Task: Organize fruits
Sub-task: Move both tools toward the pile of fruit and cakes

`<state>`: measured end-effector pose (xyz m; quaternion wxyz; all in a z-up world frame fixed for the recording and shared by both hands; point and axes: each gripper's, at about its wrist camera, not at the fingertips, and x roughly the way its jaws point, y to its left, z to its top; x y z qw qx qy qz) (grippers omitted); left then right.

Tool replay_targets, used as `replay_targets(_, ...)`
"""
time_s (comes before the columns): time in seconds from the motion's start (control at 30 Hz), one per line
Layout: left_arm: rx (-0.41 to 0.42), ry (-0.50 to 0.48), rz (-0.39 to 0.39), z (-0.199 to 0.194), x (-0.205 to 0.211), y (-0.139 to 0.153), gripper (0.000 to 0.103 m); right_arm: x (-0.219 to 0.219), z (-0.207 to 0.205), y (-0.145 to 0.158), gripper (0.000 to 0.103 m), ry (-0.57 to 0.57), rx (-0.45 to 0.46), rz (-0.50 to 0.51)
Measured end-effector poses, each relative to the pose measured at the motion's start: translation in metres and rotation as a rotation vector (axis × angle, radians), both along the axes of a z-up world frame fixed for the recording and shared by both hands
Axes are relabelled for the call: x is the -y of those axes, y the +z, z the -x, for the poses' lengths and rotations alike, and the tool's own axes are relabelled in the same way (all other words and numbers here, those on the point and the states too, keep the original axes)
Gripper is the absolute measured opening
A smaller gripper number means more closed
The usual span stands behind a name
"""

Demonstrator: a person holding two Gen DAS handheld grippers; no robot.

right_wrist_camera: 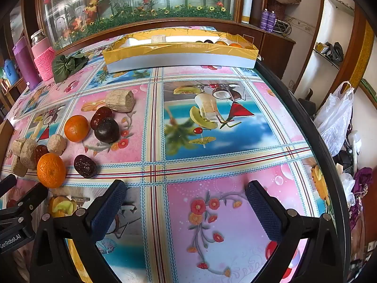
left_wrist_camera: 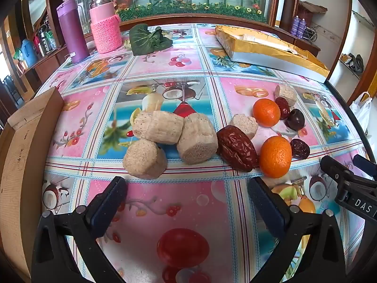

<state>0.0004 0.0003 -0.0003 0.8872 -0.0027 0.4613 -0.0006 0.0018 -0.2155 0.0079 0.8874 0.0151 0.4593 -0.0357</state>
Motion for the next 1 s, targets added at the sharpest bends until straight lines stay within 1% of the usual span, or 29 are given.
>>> replay_targets(0.13, -0.001, -0.022, 0.002, 0.001, -0.002, 0.0, 0.103, 0.0, 0.0, 0.0, 0.102, 0.001, 0.001, 0.0)
replay_targets(0.2, -0.001, -0.043, 0.0, 0.011, -0.001, 0.001, 0.103, 0.0, 0.001, 0.0, 0.102, 0.001, 0.001, 0.0)
replay_targets(0.3, -0.014, -0.069, -0.001, 0.01, -0.002, 0.001, 0.103, 0.0, 0.001, 0.001, 0.102, 0.001, 0.001, 0.0)
replay_targets(0.37, -0.027, -0.076, -0.003, 0.007, -0.004, 0.001, 0.103, 0.001, 0.001, 0.001, 0.102, 0.002, 0.001, -0.001)
replay_targets(0.57, -0.022, -0.096, -0.004, 0.012, -0.002, 0.001, 0.103, 0.0, 0.003, 0.001, 0.102, 0.0, 0.004, 0.001)
replay_targets(0.63, -0.02, -0.1, 0.009, 0.016, -0.004, 0.003, 0.103, 0.0, 0.003, 0.001, 0.102, -0.001, 0.002, 0.0)
replay_targets(0.7, -0.014, -0.089, 0.055, 0.022, -0.011, 0.006, 0.102, -0.001, 0.003, 0.001, 0.102, -0.003, -0.007, 0.0)
replay_targets(0.73, -0.008, -0.083, 0.085, 0.026, -0.015, 0.009, 0.102, 0.0, 0.002, 0.002, 0.102, -0.009, -0.019, -0.004)
replay_targets(0.8, 0.013, -0.072, 0.111, 0.032, -0.023, 0.015, 0.102, -0.002, 0.001, 0.003, 0.102, -0.021, -0.044, -0.006)
replay_targets(0.93, 0.087, -0.052, 0.122, 0.046, -0.034, 0.036, 0.102, 0.0, -0.002, 0.003, 0.102, -0.043, -0.079, -0.014)
replay_targets(1.0, 0.117, -0.046, 0.13, 0.053, -0.04, 0.047, 0.102, -0.003, 0.007, 0.006, 0.102, -0.054, -0.073, -0.058)
